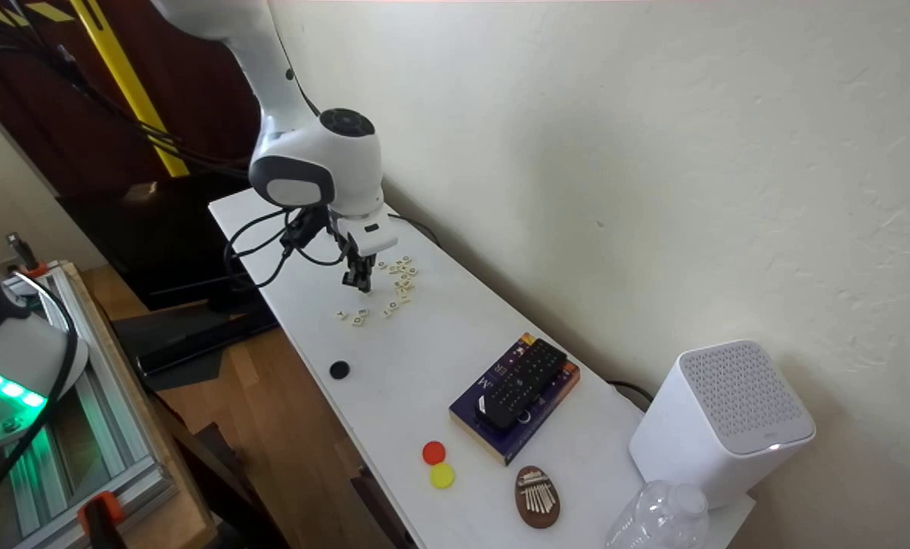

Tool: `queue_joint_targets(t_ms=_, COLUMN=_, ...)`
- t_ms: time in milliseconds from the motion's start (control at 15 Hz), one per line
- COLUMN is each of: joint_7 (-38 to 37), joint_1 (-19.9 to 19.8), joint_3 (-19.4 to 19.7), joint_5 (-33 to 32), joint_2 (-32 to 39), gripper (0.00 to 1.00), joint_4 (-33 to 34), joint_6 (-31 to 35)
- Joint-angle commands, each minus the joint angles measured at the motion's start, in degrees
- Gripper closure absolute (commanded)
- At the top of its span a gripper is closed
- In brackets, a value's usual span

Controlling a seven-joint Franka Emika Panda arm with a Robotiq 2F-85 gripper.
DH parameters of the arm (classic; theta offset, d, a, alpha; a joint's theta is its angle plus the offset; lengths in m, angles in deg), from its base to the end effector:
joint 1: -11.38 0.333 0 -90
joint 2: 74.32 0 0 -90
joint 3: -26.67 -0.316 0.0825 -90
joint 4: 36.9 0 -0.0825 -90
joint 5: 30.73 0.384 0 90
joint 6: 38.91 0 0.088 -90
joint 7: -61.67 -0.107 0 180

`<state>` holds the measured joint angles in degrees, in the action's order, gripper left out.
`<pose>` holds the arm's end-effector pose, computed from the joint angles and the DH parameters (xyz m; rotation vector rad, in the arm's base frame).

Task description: Move the letter pieces on the table

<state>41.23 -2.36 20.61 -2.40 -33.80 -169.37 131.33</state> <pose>0.4643 -0.0870 0.0362 -2.6361 1.4479 0.1113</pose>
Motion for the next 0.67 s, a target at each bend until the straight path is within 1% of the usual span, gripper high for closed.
queue_joint_targets(t_ms=0, joint_7=-0.98, joint_1=-2.15, joint_3=-2.1, joint_5=4.13, joint_2=1.35, gripper=1.0, joint_4=1.06, joint_6=-0.5)
queue_joint_targets(t_ms=533, joint_7=0.08, joint_1=-3.83, joint_3=-3.51, joint_5=10.6, joint_2=1.68, gripper=1.0, joint_4=1.46, joint_6=0.1)
queue_joint_targets(t_ms=600, joint_7=-0.66, joint_1=-4.68, joint_3=-4.18, joint_5=9.89, joint_2=1.79, gripper=1.0, joint_4=1.39, joint_6=0.55)
